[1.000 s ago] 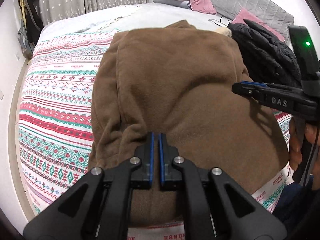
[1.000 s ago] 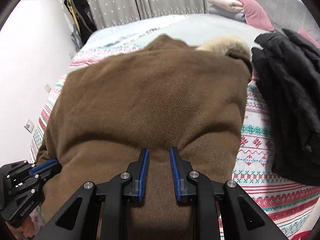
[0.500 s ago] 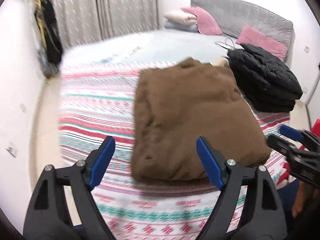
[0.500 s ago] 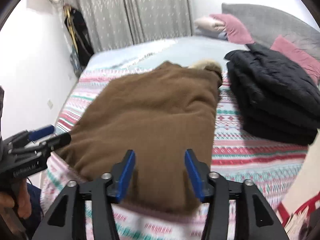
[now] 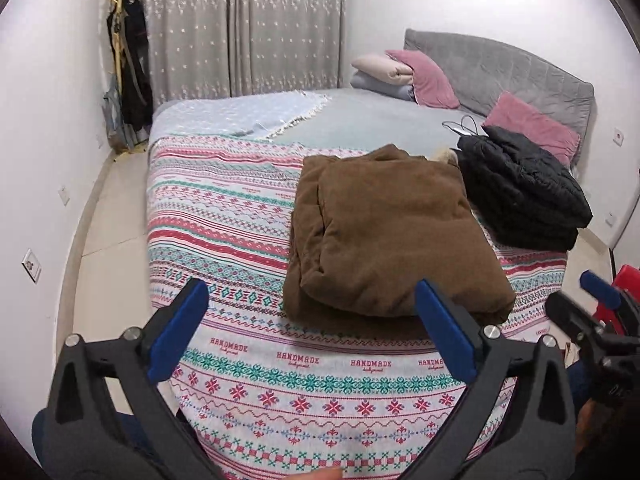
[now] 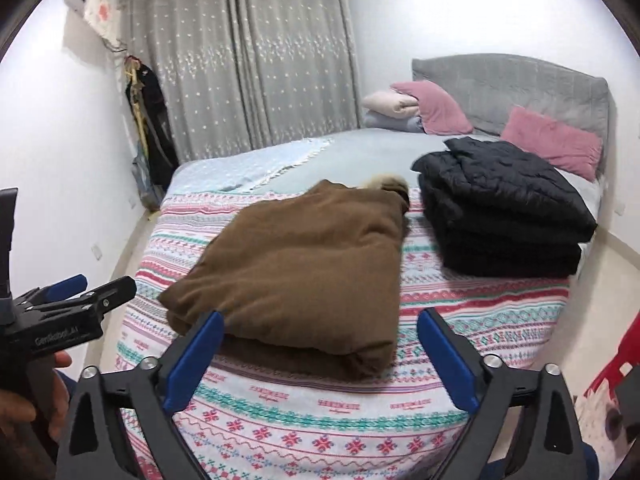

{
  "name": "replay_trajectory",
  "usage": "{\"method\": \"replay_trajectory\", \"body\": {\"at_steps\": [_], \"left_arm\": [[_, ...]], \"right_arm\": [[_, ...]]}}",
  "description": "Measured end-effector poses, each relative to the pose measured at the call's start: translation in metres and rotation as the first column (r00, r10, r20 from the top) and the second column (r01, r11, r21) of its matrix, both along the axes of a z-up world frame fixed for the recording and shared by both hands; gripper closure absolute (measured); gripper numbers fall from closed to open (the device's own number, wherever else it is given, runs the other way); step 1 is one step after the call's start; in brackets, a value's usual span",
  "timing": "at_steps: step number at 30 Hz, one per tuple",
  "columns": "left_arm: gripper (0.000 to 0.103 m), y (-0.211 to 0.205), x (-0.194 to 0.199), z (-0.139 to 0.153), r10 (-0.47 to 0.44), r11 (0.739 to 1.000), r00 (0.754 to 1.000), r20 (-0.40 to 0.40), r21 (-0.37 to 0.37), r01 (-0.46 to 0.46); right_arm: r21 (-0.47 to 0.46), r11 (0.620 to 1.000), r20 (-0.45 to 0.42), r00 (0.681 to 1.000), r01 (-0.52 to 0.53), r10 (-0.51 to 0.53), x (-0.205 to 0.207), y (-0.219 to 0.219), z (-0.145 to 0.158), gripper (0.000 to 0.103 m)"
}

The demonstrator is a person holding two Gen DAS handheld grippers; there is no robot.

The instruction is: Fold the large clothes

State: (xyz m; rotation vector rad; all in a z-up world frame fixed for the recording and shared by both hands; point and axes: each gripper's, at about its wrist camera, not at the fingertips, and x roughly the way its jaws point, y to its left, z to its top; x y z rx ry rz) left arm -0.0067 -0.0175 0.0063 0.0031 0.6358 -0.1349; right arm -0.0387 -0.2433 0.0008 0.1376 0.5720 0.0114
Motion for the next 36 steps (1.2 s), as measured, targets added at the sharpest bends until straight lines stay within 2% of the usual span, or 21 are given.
{"method": "replay_trajectory", "body": {"at_steps": [4, 7, 12, 26, 36], "left_arm": [[0.001, -0.006, 0.009, -0.013, 0.020, 0.998, 1.000, -0.023, 0.052, -0.018], [0.001, -0.009, 0.013, -0.019, 0.019, 0.998, 0.999, -0.045, 0.057, -0.017], [0.001, -0.015, 0.016, -0.023, 0.019, 0.998, 0.997, -0.071, 0.061, -0.014], [0.001, -0.023, 0.018, -0.028, 0.016, 0.998, 0.995, -0.094, 0.063, -0.010], [0.001, -0.024, 0.020, -0.032, 0.015, 0.998, 0.994, -0.110, 0.066, -0.008]], "right_arm": [[0.009, 1.000, -0.056, 0.998, -0.001, 0.001, 0.015, 0.005, -0.019, 0.001], [0.005, 1.000, -0.093, 0.996, -0.002, 0.002, 0.022, 0.008, -0.030, 0.001], [0.000, 1.000, -0.107, 0.994, -0.019, 0.019, 0.023, 0.013, -0.039, 0.001], [0.007, 0.999, -0.135, 0.990, 0.035, -0.034, 0.030, 0.002, -0.047, 0.000], [-0.018, 0.999, -0.136, 0.990, 0.028, -0.030, 0.031, 0.007, -0.047, 0.000]]}}
